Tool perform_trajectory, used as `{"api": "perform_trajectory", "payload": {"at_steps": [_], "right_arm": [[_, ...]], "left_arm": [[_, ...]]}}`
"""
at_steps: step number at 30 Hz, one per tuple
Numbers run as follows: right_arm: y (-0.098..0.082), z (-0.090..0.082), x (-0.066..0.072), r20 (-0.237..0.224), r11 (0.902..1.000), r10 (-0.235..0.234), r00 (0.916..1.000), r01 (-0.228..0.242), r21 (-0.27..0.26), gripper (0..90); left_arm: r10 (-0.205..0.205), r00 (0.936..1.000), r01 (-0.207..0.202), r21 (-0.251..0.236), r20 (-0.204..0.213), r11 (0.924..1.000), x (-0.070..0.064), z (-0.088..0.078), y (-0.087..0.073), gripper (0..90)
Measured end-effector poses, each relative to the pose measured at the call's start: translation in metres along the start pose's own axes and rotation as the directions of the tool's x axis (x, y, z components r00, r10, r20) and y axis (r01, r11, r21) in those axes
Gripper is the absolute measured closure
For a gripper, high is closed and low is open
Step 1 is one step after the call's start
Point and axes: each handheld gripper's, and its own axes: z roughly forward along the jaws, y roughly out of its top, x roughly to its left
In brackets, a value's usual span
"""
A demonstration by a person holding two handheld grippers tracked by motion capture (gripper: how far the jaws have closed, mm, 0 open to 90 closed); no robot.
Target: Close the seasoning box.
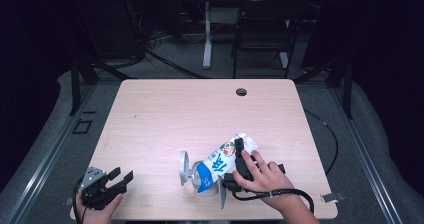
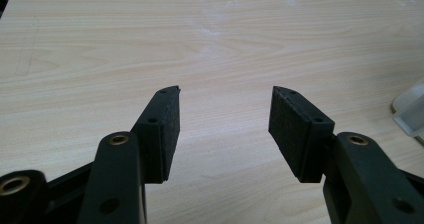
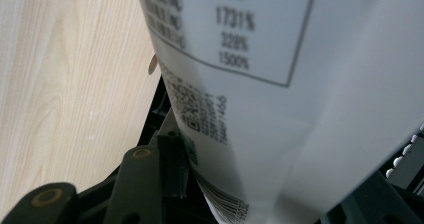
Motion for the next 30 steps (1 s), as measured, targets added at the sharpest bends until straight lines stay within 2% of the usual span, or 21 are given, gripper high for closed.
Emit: {"api": "perform_trajectory", "payload": {"at_steps": [30], "right_arm": [[-0.0001, -0.0008, -0.0022, 0.004, 0.9999, -0.010, 0.9999, 0.010, -0.011, 55.8]], "left_arm": [[-0.003, 1.0000, 0.003, -0.003, -0.001, 1.0000, 0.0007, 0.0002, -0.0006, 46.5]]}}
